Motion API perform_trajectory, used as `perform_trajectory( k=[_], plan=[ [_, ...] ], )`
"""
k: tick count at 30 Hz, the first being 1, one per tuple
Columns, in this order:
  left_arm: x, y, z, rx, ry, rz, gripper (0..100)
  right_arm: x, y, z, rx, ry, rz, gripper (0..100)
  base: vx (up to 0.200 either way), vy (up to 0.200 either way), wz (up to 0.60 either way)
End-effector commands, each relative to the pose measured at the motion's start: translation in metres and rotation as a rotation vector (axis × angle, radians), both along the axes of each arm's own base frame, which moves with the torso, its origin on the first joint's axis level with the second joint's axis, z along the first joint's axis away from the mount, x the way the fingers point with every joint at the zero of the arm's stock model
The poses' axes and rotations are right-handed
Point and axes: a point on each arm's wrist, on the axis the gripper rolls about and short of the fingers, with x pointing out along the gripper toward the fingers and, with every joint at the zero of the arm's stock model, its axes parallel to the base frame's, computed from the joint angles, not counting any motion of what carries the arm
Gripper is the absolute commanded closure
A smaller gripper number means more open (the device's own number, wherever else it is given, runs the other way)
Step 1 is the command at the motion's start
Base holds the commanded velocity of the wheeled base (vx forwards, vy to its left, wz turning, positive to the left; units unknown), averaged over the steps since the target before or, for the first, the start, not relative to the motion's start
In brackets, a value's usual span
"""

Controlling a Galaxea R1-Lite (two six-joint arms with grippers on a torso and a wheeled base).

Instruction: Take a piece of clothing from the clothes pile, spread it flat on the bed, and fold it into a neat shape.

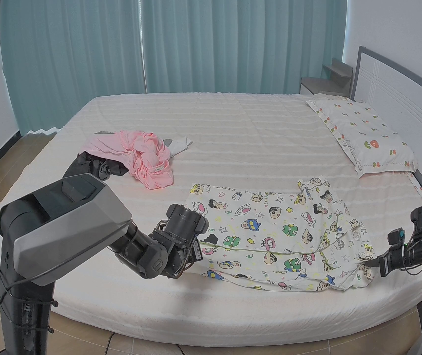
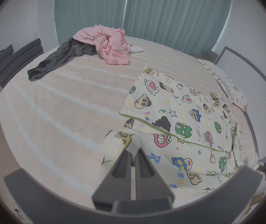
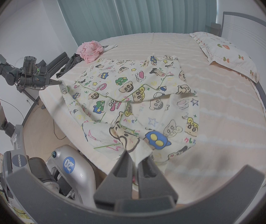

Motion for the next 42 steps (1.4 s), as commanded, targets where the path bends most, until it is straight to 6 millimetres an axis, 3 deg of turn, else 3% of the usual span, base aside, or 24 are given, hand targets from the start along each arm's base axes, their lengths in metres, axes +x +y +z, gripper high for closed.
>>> perform_trajectory(
  k=[1, 18, 27, 36, 42],
  plan=[
    [0.012, -0.007, -0.005, 0.004, 0.007, 0.001, 100, 0.020, -0.002, 0.005, -0.009, -0.015, -0.003, 100, 0.000, 0.000, 0.00],
    [0.049, -0.009, -0.012, -0.029, -0.043, 0.045, 100, 0.046, -0.011, -0.005, -0.057, -0.008, -0.042, 100, 0.000, 0.000, 0.00],
    [0.059, -0.006, -0.028, -0.023, -0.035, 0.059, 100, 0.062, -0.011, -0.008, -0.065, -0.020, -0.057, 100, 0.000, 0.000, 0.00],
    [0.067, -0.012, -0.023, -0.058, -0.070, 0.070, 100, 0.077, -0.009, -0.002, -0.048, -0.041, -0.095, 100, 0.000, 0.000, 0.00],
    [0.069, -0.012, -0.030, -0.059, -0.063, 0.083, 100, 0.083, -0.009, -0.007, -0.040, -0.030, -0.115, 100, 0.000, 0.000, 0.00]
  ],
)
